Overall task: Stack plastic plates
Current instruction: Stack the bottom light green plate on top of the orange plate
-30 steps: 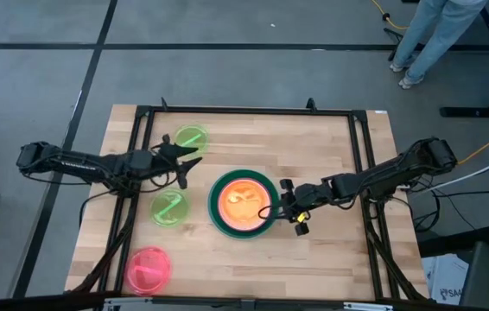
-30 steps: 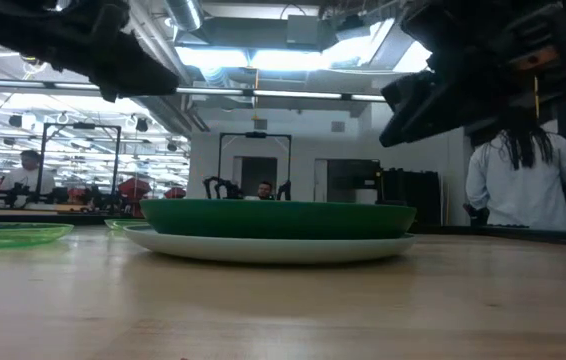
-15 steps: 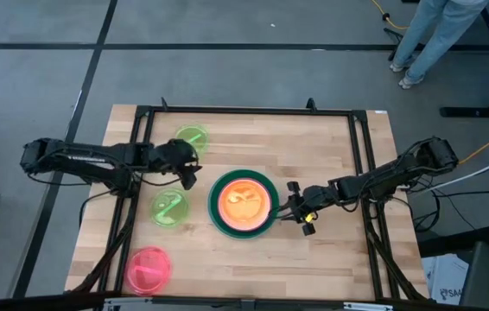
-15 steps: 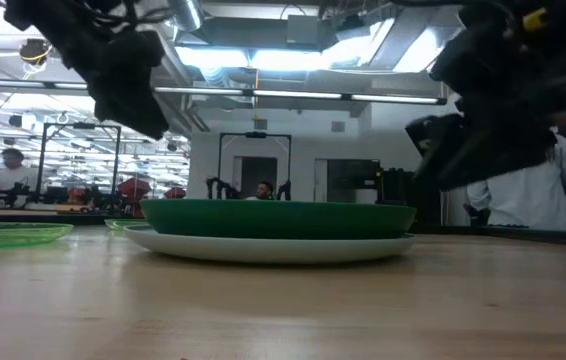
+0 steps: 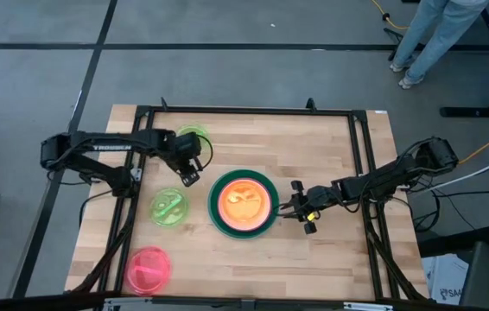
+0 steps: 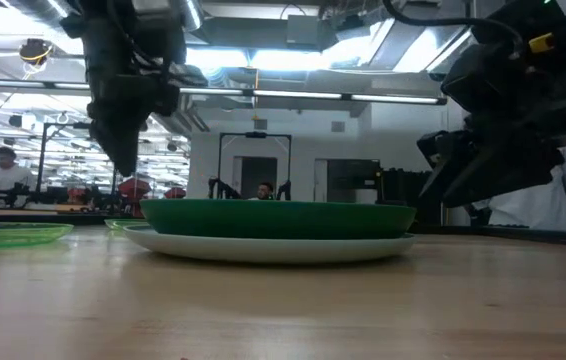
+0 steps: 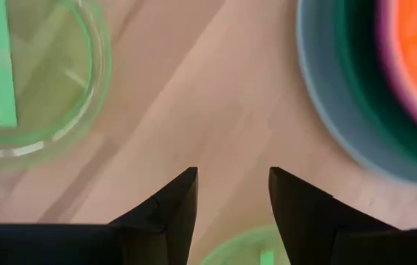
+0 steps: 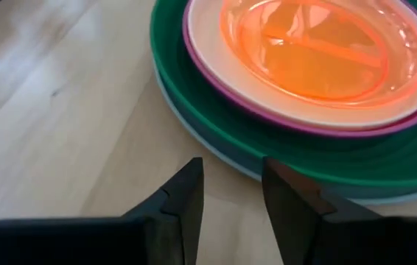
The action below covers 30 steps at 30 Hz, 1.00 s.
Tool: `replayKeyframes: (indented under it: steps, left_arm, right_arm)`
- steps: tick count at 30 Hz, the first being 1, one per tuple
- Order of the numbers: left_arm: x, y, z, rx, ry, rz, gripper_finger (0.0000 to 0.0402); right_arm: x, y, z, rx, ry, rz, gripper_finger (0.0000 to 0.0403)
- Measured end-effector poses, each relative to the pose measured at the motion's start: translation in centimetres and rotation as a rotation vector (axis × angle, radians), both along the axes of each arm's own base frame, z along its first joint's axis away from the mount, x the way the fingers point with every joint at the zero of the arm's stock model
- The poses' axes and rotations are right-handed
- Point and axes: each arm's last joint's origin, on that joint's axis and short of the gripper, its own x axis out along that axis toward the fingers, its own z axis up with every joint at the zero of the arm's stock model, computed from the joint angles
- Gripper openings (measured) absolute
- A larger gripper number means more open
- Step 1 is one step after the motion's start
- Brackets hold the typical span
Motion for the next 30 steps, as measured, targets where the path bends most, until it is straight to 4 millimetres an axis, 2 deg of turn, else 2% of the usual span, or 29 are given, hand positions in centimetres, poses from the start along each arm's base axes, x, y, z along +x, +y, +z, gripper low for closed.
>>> replayKeyframes:
  steps: [8,16,24,30]
  left_arm:
    - [-0.8,2.1,-2.0,-0.147,0.211,-0.003,0.0161]
    - [-0.7,2.4,-4.7,-0.297,0.396,-0.050,0.0161]
    - [0.0,2.1,-7.0,-0.379,0.478,-0.187,0.0160]
    - [0.3,1.8,-7.4,-0.435,0.459,-0.224,0.0160]
  right_arm:
    - [0.1,0.0,0.0,-0.008,-0.012,-0.015,0.0131]
    - [0.1,-0.1,0.0,-0.013,-0.012,-0.022,0.0131]
    - [0.1,-0.1,0.0,-0.014,-0.010,-0.022,0.0131]
    - [0.1,-0.1,0.0,-0.014,-0.009,-0.021,0.0131]
